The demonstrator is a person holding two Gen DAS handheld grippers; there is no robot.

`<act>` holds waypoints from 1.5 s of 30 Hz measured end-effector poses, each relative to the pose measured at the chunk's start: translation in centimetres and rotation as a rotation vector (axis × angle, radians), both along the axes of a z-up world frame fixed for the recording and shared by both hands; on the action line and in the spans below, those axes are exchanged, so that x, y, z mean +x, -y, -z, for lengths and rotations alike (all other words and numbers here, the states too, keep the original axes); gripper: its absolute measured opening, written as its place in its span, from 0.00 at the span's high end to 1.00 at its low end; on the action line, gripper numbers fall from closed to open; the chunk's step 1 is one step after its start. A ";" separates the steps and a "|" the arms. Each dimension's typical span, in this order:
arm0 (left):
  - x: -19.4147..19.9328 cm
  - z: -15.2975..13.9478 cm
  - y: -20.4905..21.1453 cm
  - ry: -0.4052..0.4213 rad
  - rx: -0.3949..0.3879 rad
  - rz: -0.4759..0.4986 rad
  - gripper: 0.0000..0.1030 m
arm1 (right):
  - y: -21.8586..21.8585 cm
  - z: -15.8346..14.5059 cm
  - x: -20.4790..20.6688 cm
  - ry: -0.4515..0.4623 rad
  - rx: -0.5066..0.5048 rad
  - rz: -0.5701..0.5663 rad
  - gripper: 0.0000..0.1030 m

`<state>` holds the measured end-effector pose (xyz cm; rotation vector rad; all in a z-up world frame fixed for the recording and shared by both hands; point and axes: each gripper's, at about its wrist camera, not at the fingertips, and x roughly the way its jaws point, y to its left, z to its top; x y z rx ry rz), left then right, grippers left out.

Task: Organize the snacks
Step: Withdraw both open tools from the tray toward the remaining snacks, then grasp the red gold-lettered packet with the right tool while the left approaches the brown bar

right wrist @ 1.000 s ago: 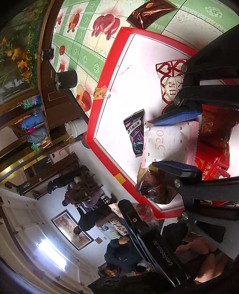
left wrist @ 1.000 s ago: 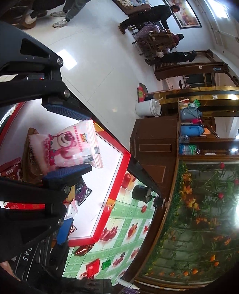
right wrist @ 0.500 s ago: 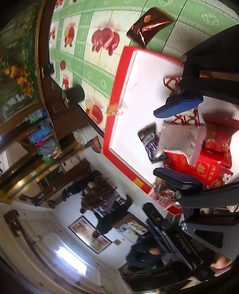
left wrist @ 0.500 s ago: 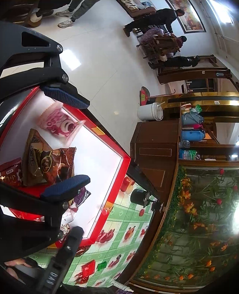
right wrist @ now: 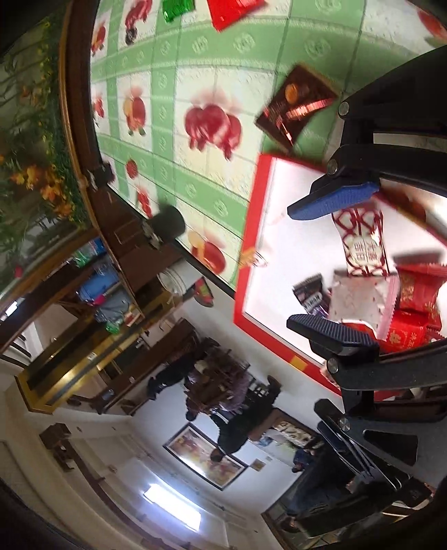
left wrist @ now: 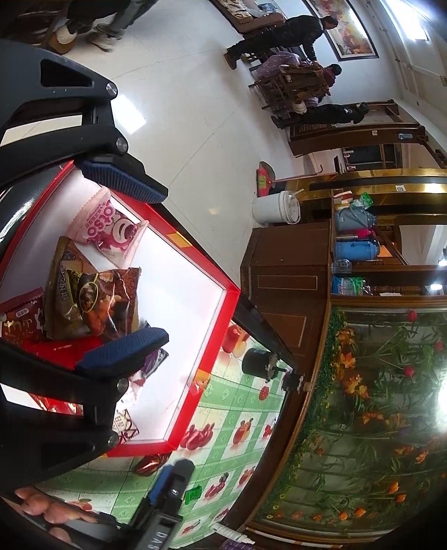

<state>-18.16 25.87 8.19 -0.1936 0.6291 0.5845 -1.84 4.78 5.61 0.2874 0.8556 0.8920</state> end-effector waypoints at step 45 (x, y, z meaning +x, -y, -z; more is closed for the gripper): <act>23.1 7.1 18.0 -0.337 -0.317 0.594 0.21 | 33.2 0.9 9.5 -0.234 0.210 0.686 0.36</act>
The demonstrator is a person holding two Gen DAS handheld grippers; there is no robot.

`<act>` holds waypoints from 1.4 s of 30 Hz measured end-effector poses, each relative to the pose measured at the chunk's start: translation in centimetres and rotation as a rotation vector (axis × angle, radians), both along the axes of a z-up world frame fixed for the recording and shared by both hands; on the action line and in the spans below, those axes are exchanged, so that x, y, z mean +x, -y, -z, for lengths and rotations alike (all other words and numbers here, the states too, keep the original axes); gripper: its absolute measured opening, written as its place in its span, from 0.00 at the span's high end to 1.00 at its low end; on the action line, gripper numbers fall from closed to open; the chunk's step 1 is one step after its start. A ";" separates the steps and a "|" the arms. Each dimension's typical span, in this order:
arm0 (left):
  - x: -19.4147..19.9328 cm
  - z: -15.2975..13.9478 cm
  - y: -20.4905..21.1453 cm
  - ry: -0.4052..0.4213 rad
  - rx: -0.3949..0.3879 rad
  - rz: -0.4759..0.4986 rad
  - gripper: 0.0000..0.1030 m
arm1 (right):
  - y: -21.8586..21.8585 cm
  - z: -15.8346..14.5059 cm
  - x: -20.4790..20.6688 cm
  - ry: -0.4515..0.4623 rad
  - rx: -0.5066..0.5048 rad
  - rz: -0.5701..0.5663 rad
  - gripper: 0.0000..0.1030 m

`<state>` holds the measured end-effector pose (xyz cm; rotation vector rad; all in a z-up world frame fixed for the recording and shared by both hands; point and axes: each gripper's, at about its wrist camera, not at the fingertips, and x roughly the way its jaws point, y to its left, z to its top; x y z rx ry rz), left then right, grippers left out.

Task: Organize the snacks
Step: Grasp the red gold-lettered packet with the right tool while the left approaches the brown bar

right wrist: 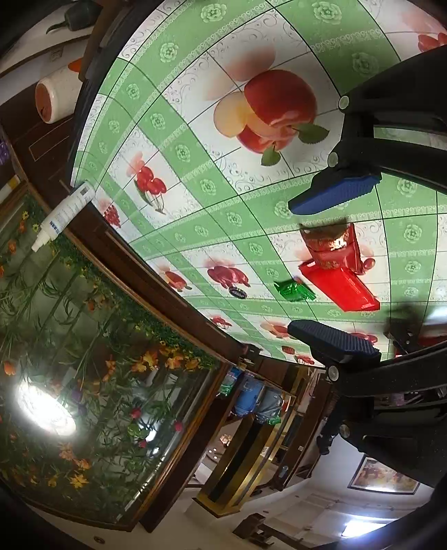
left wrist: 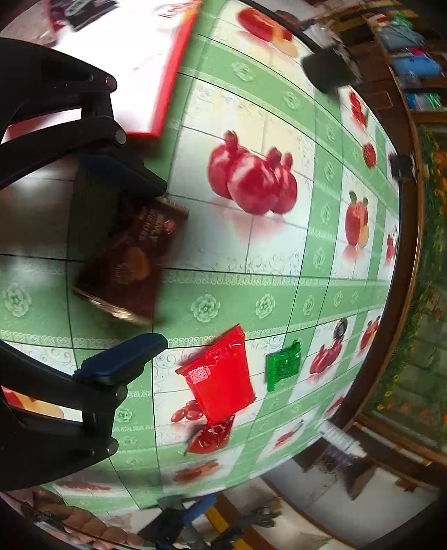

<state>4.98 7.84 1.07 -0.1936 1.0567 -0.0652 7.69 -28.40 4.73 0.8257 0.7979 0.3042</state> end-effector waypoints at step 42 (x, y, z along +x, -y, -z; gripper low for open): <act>-10.6 -2.1 6.3 0.077 -0.021 0.131 0.20 | -8.2 3.8 2.0 -0.133 -0.368 -0.179 0.36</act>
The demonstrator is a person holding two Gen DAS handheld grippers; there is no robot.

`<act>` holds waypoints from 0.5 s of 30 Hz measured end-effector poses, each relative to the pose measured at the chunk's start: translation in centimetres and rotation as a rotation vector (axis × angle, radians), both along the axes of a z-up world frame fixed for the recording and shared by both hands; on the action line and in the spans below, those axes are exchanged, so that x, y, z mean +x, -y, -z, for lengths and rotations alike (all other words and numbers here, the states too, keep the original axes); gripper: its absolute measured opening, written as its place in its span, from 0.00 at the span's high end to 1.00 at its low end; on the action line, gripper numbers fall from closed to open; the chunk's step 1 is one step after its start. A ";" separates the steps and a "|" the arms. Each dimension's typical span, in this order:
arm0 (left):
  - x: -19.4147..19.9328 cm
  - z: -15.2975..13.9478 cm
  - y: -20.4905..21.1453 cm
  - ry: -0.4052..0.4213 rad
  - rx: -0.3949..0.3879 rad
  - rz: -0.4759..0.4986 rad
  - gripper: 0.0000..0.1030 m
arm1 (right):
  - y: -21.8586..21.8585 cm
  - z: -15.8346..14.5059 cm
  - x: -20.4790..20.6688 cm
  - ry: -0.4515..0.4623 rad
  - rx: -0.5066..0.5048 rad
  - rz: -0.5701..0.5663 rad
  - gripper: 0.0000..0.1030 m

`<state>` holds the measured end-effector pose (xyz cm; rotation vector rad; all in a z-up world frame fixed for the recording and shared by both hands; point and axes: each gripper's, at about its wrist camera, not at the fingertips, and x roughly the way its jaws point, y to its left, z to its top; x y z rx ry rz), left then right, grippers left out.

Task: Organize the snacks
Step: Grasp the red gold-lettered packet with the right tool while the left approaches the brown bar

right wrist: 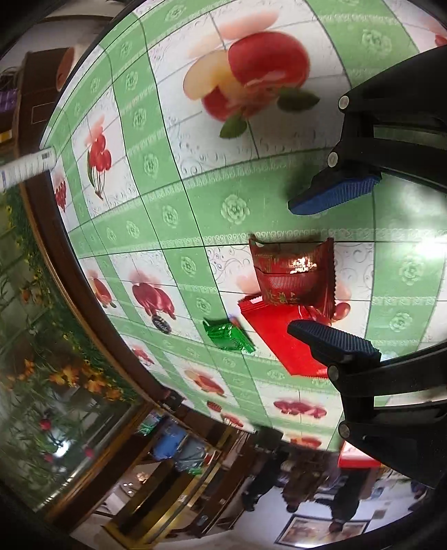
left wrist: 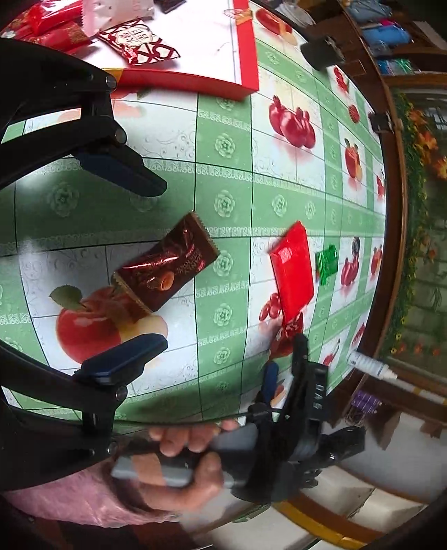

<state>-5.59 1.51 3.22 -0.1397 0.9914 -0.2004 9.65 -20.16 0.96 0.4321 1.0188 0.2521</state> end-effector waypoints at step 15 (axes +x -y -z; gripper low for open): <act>-0.3 0.9 -0.2 -0.040 -0.016 -0.090 0.20 | -5.5 -0.5 -1.4 0.097 -0.335 -0.137 0.68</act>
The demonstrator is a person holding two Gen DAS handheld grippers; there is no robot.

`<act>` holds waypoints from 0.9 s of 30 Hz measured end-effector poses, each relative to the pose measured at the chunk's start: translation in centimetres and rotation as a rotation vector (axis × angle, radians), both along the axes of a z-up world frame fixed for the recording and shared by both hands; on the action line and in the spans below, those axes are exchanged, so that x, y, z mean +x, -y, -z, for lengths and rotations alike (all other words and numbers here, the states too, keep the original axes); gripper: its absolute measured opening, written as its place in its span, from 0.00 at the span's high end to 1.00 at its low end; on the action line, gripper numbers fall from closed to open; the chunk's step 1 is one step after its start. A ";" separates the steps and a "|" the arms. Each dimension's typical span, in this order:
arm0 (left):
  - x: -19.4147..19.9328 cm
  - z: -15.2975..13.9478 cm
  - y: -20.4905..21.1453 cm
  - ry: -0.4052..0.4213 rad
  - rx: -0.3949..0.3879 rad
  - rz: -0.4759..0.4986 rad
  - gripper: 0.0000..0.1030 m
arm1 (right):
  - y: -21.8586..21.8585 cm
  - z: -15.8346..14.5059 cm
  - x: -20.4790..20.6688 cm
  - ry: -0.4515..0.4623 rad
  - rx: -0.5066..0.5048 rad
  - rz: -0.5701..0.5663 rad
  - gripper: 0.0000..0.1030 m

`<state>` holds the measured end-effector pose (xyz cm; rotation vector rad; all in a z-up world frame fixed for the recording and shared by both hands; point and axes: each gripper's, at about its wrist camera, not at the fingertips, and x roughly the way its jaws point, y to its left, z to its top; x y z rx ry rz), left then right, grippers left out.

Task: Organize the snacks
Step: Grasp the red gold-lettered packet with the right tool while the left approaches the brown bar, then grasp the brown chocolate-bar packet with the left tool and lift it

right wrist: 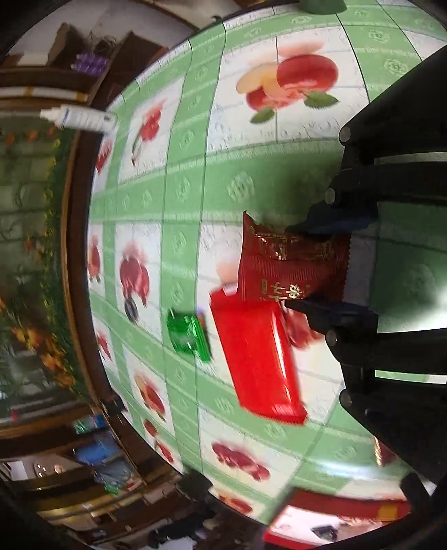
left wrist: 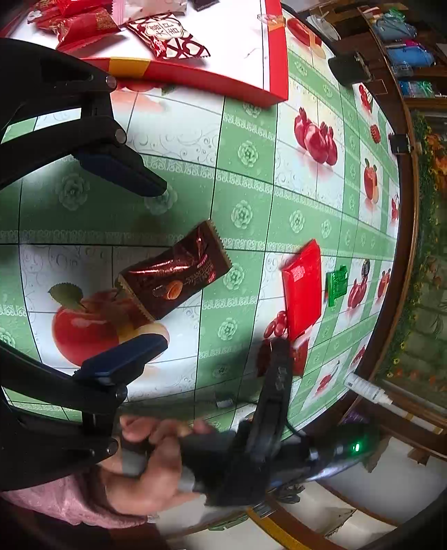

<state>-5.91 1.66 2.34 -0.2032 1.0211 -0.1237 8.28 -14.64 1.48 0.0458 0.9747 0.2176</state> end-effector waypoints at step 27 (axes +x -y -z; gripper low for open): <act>1.4 1.7 3.0 0.093 0.187 0.000 0.44 | 13.1 -3.7 0.1 0.033 0.570 0.267 0.67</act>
